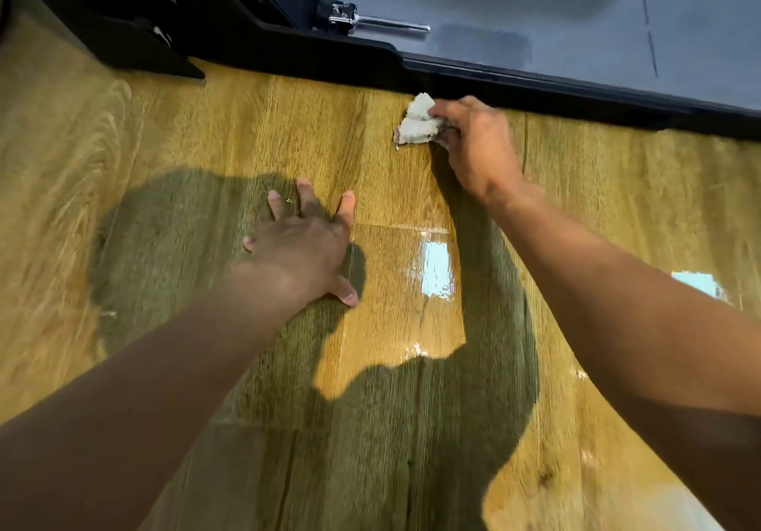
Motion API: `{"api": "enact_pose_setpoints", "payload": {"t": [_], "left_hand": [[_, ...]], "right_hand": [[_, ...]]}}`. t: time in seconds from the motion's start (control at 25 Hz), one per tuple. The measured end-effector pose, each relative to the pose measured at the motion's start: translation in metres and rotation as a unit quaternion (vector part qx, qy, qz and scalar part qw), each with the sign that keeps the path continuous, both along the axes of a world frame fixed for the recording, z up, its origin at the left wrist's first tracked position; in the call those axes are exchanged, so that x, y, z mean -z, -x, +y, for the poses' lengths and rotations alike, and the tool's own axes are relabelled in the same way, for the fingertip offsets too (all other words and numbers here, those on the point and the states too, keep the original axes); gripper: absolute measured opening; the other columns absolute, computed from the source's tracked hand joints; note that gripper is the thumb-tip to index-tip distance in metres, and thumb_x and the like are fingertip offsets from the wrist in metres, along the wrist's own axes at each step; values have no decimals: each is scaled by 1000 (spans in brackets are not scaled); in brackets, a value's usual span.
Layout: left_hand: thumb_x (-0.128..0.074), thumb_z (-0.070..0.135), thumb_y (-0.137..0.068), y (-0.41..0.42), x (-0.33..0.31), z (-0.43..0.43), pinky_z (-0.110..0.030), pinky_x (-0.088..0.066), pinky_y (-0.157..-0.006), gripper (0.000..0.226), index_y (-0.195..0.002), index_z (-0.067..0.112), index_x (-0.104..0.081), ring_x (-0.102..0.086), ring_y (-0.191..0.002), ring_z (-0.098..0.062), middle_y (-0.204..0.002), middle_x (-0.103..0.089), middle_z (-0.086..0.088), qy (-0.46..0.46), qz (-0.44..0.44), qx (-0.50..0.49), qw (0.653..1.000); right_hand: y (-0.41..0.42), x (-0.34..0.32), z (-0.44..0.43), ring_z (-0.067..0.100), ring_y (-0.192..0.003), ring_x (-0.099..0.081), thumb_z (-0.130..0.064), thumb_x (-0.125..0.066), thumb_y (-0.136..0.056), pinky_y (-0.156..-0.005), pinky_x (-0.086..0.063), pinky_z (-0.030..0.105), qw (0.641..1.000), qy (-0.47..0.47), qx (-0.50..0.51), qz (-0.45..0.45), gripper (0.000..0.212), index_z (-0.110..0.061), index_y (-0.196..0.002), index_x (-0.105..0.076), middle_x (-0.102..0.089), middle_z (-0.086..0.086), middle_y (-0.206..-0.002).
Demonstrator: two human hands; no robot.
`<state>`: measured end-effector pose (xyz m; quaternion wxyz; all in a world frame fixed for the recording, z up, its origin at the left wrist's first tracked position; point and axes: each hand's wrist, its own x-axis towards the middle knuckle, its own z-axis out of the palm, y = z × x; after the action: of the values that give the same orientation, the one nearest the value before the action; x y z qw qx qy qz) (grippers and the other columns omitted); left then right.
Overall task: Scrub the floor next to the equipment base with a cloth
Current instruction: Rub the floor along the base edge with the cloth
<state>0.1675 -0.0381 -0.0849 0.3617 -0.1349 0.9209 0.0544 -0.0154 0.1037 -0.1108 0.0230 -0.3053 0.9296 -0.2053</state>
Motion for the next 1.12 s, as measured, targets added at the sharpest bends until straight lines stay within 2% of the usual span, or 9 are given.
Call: {"api": "enact_pose_setpoints", "payload": {"t": [0.16,0.28,0.4,0.52,0.6,0.72,0.84,1.0,1.12], "left_hand": [[-76,57,-65,3,3,1,-69,-30,-102,131,-146,31,25,12,-137,-54,-151,27,-24,1,-2,-10,1000],[-76,57,-66,-2,4,1,-68,-29,-103,130,-146,34,23,12,-139,-52,-153,26,-21,8,10,-21,1000],[-79,54,-65,-4,-3,4,-67,-27,-105,129,-147,38,19,13,-141,-47,-155,25,-15,-8,20,-46,999],[-80,51,-66,-8,-7,8,-66,-25,-106,127,-145,45,19,13,-142,-43,-155,27,-8,-11,18,-78,997],[-78,46,-72,-13,-9,14,-66,-27,-105,119,-143,50,17,13,-143,-41,-156,26,-5,-17,22,-84,996],[-70,43,-81,-23,-11,15,-66,-28,-105,103,-144,52,11,14,-143,-40,-156,26,-3,-33,34,-72,996],[-66,59,-77,-33,-10,14,-65,-23,-108,105,-144,49,15,15,-142,-42,-154,29,-5,-34,30,-43,998],[-66,70,-67,-40,-3,16,-68,-18,-108,119,-142,46,23,17,-140,-45,-151,34,-9,-16,29,-20,999],[-68,68,-66,-38,-3,16,-70,-14,-107,121,-142,46,23,17,-140,-45,-152,33,-9,-23,33,-29,999]], "right_hand": [[-21,2,24,16,-110,-57,-17,-58,-93,-96,-45,28,995,-28,-94,16,32,-19,-125,-59,-59,0,-125],[1,-7,21,18,-112,-57,-20,-54,-95,-100,-45,32,996,-53,-74,10,35,-19,-129,-55,-55,1,-130],[-40,-4,29,21,-108,-59,-15,-53,-95,-95,-50,36,997,-40,-62,3,33,-18,-128,-55,-55,3,-129],[-108,-1,63,22,-103,-59,-10,-57,-93,-83,-55,38,983,-55,-172,5,34,-17,-126,-56,-58,5,-123],[-105,-8,79,21,-101,-59,-14,-57,-93,-82,-55,34,970,-82,-230,-2,35,-17,-128,-54,-59,5,-120],[-83,-18,72,20,-99,-60,-16,-55,-95,-85,-52,26,975,-98,-199,-7,34,-17,-129,-53,-57,6,-119],[-127,-9,80,24,-100,-59,-16,-55,-95,-80,-55,36,987,-90,-130,11,31,-17,-125,-55,-59,8,-117],[-194,-2,116,21,-95,-59,-11,-65,-86,-78,-53,31,966,-57,-253,1,37,-16,-121,-59,-63,6,-111],[-165,-8,102,19,-100,-58,-17,-58,-92,-84,-54,30,975,-57,-212,-21,33,-17,-125,-57,-60,5,-118]]}}
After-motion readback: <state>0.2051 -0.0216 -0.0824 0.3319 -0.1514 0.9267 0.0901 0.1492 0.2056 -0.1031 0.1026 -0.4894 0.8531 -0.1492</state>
